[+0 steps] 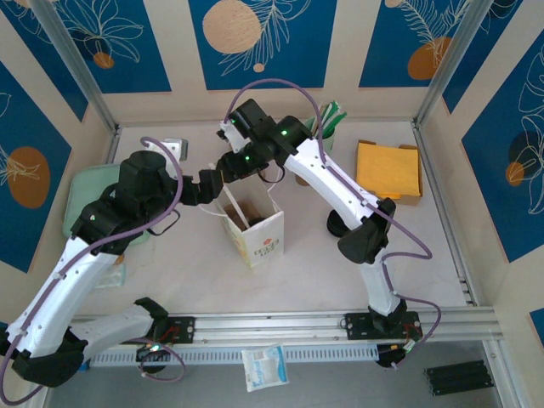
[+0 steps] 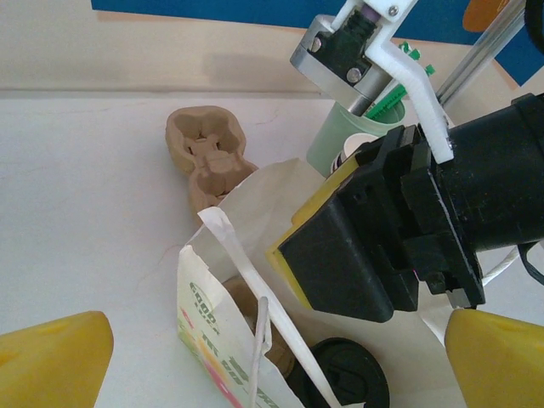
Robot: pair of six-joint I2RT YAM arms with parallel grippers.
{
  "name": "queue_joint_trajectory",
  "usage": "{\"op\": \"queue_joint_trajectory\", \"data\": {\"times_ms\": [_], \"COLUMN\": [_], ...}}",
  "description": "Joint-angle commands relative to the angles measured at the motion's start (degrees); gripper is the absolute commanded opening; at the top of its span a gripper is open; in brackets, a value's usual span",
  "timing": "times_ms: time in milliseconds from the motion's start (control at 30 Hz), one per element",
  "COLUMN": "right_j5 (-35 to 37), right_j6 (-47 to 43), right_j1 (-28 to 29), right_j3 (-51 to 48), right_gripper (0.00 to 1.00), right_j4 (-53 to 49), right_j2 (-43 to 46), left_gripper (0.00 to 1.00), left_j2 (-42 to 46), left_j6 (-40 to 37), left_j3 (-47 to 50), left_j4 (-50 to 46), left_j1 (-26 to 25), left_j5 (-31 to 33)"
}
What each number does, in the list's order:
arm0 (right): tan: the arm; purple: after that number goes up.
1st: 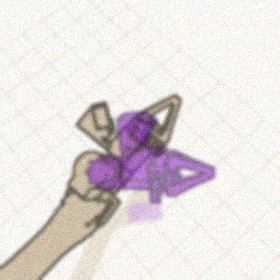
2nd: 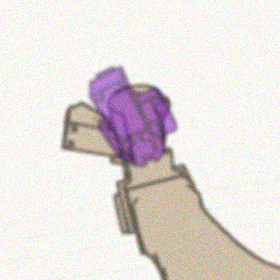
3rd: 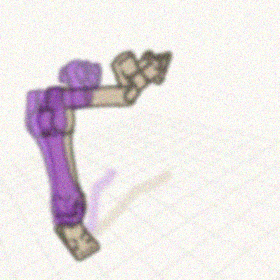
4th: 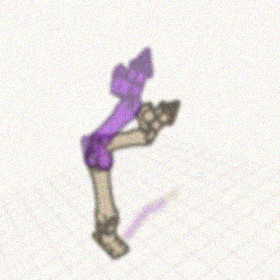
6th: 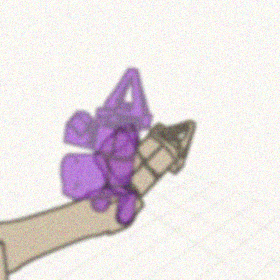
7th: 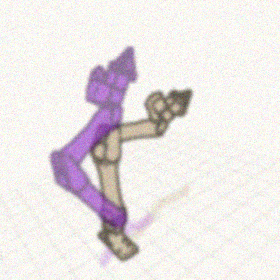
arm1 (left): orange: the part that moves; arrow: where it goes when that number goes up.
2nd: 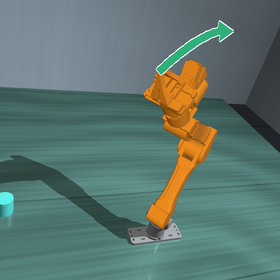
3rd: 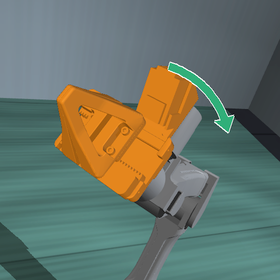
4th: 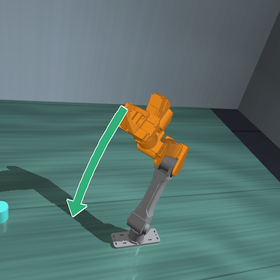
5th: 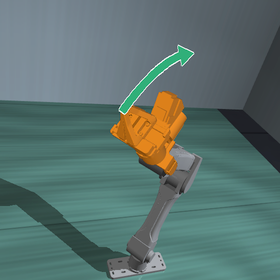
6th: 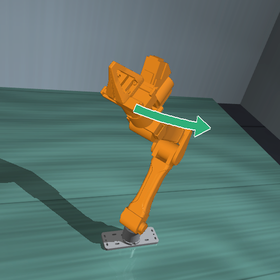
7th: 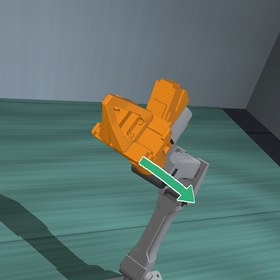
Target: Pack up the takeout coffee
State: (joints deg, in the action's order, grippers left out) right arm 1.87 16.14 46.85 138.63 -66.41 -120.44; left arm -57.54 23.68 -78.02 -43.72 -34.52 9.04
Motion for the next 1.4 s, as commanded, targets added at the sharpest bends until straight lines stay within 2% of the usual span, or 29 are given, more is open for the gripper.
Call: {"op": "queue_joint_trajectory", "data": {"times_ms": [0,467,700,1033,1367], "right_j5": [-2.99,-4.40,-4.94,-2.78,5.48], "right_j6": [0.74,0.87,0.80,-0.57,-3.63], "right_j1": [0.35,0.98,0.83,1.04,1.73], "right_j3": [-0.48,-1.23,-1.86,-0.05,3.89], "right_gripper": [0.48,0.45,0.34,0.06,0.01], "right_j4": [1.56,2.35,3.02,1.93,3.03], "right_j2": [-0.21,-3.05,-3.91,-1.88,4.62], "left_gripper": [0.99,0.99,0.99,0.99,0.99], "left_j2": [-0.22,-0.26,-0.15,-0.16,-0.61], "left_j6": [-0.30,-0.34,-0.40,-0.26,-0.17], "left_j3": [-1.79,-1.87,-2.00,-2.05,-2.05], "left_j4": [0.83,0.84,0.65,0.93,1.19], "left_j1": [-0.24,-0.28,-0.27,-0.24,-0.24], "left_j5": [-0.69,-0.42,-0.26,-0.46,-0.86]}}
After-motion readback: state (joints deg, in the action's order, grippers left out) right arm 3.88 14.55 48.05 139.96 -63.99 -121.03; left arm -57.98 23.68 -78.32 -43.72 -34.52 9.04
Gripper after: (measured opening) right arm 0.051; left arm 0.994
